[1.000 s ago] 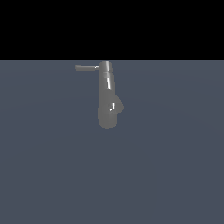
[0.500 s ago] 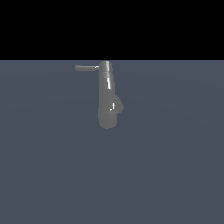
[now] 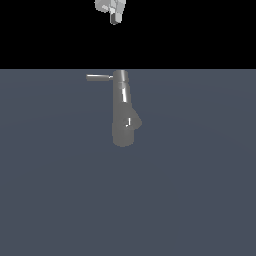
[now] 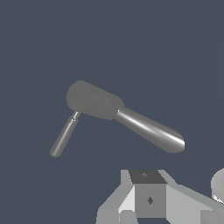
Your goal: Turn on the faucet by rotating a designated handle.
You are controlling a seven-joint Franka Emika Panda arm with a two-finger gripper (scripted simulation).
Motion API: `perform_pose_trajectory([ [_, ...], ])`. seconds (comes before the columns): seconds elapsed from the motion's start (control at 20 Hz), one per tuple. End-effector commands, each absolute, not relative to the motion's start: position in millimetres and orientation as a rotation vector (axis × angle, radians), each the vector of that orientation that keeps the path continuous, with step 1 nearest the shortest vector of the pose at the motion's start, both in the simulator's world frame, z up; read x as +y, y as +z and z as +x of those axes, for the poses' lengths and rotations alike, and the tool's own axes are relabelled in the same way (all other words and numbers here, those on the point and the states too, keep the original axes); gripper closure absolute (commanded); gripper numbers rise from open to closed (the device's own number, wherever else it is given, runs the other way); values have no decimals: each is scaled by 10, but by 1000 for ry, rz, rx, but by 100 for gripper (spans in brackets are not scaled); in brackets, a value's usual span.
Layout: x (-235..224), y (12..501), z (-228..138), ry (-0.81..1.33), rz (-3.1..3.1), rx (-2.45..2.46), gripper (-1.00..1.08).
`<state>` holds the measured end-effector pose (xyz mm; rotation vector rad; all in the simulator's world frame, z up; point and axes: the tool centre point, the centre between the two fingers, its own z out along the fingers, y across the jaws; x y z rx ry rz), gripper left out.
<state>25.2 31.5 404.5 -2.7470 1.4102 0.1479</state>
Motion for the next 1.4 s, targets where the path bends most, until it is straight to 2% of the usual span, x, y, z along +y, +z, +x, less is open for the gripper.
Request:
perform_pose_trajectory([
  [0.0,402,3905,416,146,-2715,1496,108],
  [0.7,965,2985,1165,87,-2523,1932,108],
  [1.35,1330,2397,1448,18,-2405,2138,108],
])
